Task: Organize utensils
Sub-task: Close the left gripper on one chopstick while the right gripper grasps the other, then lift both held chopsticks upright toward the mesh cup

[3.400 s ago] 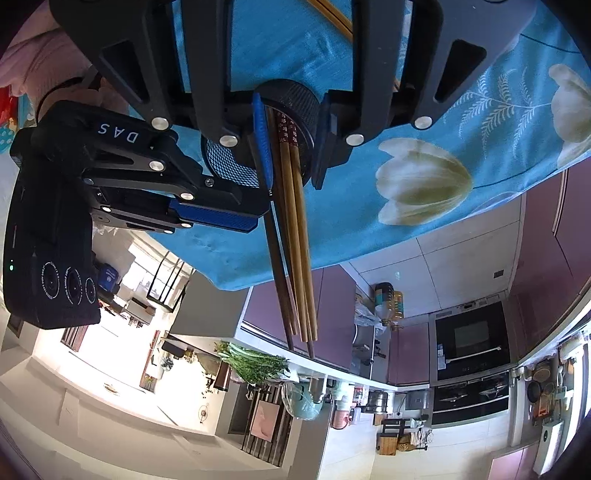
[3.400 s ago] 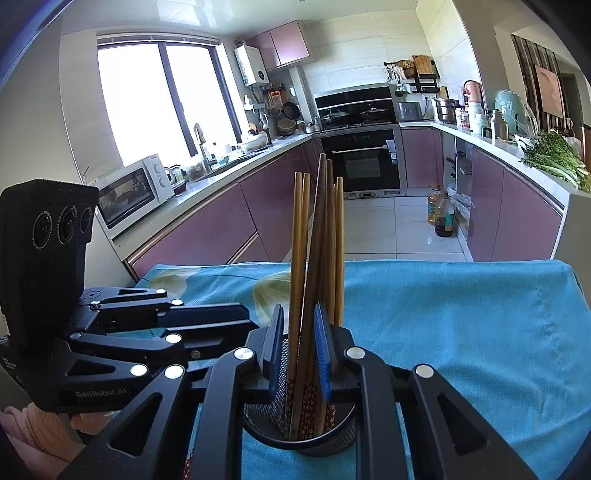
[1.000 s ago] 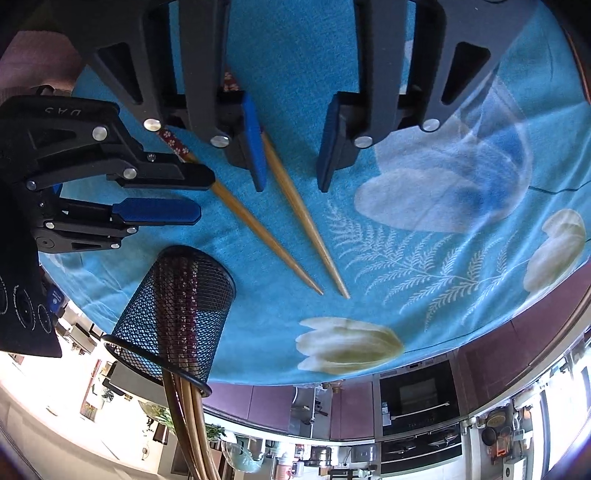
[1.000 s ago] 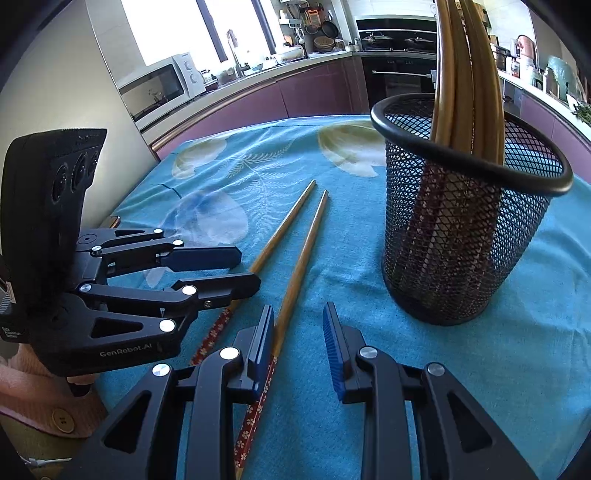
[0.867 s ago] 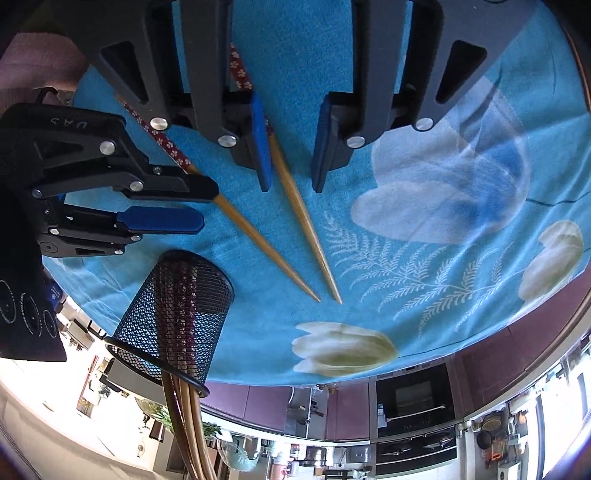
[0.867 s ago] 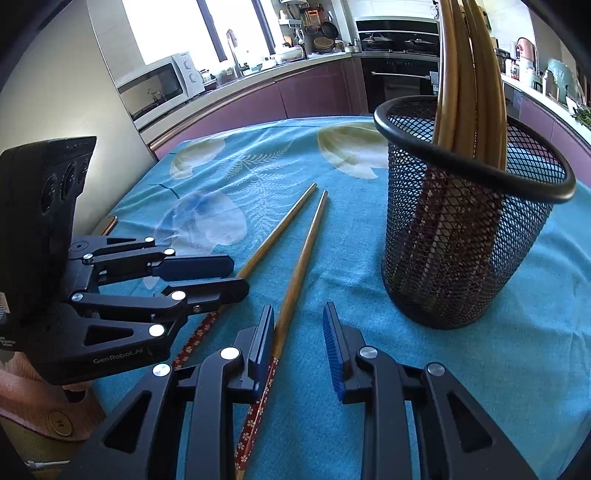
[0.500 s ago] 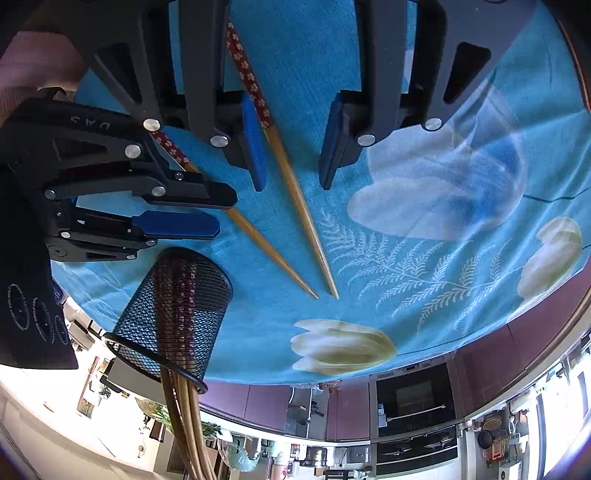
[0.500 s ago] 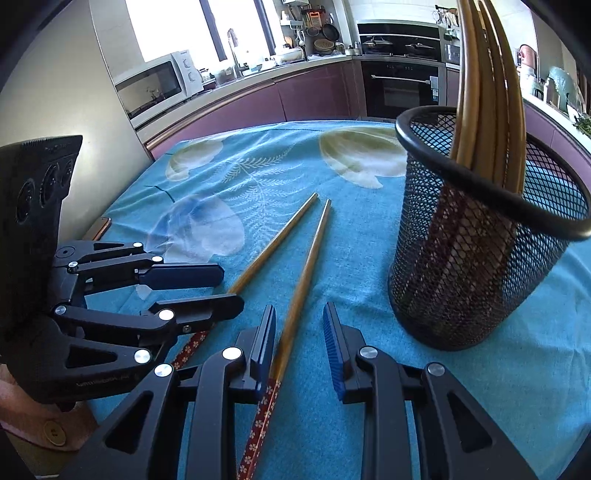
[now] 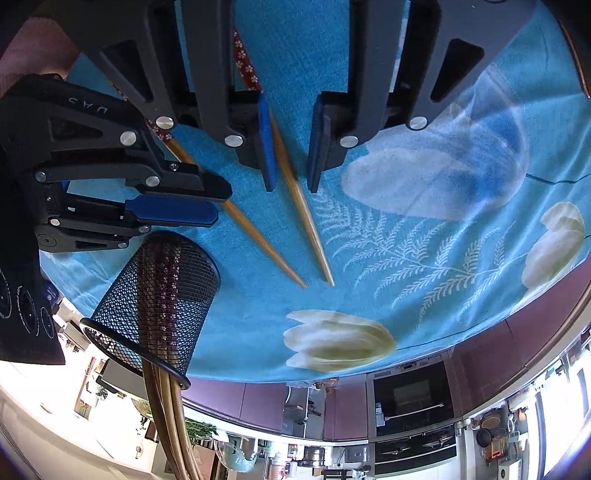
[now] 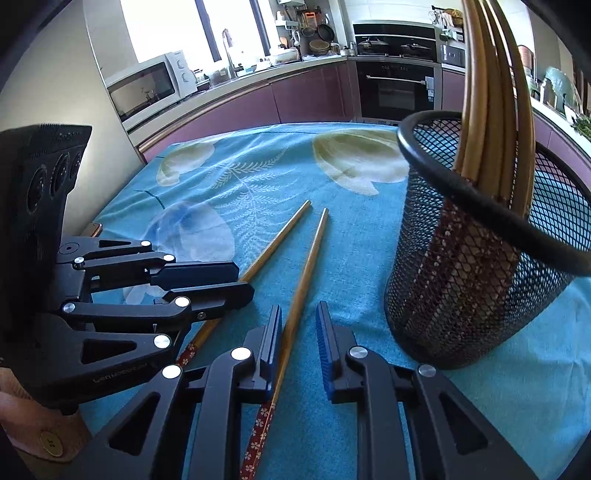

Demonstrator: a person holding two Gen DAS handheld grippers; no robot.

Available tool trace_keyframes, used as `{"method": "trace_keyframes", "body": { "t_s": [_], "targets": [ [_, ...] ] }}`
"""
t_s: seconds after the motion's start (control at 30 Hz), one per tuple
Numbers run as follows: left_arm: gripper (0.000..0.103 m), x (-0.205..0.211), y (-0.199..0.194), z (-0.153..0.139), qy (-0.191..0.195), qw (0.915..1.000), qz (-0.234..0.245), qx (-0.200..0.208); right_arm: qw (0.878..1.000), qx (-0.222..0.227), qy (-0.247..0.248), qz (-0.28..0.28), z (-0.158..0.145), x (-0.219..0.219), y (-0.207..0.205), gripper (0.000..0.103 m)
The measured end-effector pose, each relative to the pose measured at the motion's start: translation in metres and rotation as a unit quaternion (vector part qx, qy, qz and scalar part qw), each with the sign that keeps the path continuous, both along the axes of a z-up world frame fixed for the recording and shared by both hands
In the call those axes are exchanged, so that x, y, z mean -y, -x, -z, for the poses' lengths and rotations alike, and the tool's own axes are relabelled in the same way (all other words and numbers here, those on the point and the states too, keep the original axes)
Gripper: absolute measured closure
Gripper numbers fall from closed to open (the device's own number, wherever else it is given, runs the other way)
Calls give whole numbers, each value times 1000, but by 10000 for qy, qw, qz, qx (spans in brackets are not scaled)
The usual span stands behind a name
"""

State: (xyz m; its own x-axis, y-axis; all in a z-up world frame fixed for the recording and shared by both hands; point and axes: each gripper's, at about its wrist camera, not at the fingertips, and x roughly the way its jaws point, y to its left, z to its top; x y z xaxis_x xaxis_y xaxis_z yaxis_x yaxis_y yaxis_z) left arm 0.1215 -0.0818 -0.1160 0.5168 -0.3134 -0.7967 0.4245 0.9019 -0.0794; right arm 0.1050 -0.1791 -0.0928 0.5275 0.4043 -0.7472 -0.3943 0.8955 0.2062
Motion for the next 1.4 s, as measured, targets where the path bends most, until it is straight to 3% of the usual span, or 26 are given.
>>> {"method": "trace_keyframes", "body": {
  "t_s": [0.23, 0.5, 1.4],
  "targets": [
    [93, -1, -2, 0, 94, 9999, -134, -44, 9994, -75, -286, 183, 2, 7, 0, 97],
    [96, -5, 1, 0, 129, 9996, -224, -62, 9981, -42, -561, 255, -4, 15, 6, 97],
    [91, 8, 4, 0, -11, 10000, 61, -77, 9998, -55, -172, -63, 3, -2, 8, 94]
  ]
}}
